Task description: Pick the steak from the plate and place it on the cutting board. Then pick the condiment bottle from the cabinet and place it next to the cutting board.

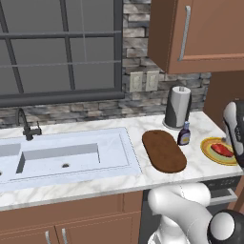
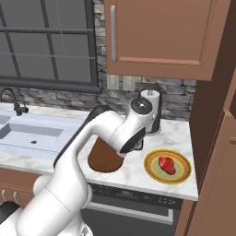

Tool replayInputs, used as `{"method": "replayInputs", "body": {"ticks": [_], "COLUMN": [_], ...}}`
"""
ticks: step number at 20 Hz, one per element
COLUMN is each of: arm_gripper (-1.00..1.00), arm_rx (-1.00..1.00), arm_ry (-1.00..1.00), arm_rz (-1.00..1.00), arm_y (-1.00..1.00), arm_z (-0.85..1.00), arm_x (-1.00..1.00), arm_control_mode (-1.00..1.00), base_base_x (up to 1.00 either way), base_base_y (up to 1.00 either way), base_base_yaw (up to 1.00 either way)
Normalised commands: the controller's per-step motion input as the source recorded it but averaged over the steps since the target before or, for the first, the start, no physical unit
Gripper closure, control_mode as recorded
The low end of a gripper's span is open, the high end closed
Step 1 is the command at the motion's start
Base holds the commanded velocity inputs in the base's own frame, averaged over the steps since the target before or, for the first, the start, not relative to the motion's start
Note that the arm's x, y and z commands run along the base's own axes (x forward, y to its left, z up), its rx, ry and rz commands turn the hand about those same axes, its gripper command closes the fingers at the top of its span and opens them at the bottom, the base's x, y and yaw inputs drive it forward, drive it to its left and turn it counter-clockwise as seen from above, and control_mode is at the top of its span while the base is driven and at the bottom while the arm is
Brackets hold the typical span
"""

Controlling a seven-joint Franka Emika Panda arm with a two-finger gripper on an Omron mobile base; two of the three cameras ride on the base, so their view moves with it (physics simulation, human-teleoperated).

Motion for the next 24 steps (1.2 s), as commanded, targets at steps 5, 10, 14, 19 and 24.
{"method": "replayInputs", "body": {"ticks": [5,10,14,19,24], "arm_gripper": [-1.0,-1.0,-1.0,-1.0,-1.0], "arm_rx": [-0.09,0.0,0.01,0.05,0.1], "arm_ry": [0.02,0.06,0.05,0.05,0.03], "arm_rz": [-0.08,-0.16,-0.18,-0.21,-0.23], "arm_y": [-0.14,0.0,0.01,0.0,0.0], "arm_z": [-0.12,0.0,0.0,0.0,0.0], "arm_x": [-0.16,-0.01,0.0,0.0,0.0], "arm_control_mode": [-1.0,-1.0,-1.0,-1.0,-1.0], "base_base_x": [0.0,0.0,0.0,0.0,0.0], "base_base_y": [0.0,0.0,0.0,0.0,0.0], "base_base_yaw": [0.0,0.0,0.0,0.0,0.0]}}
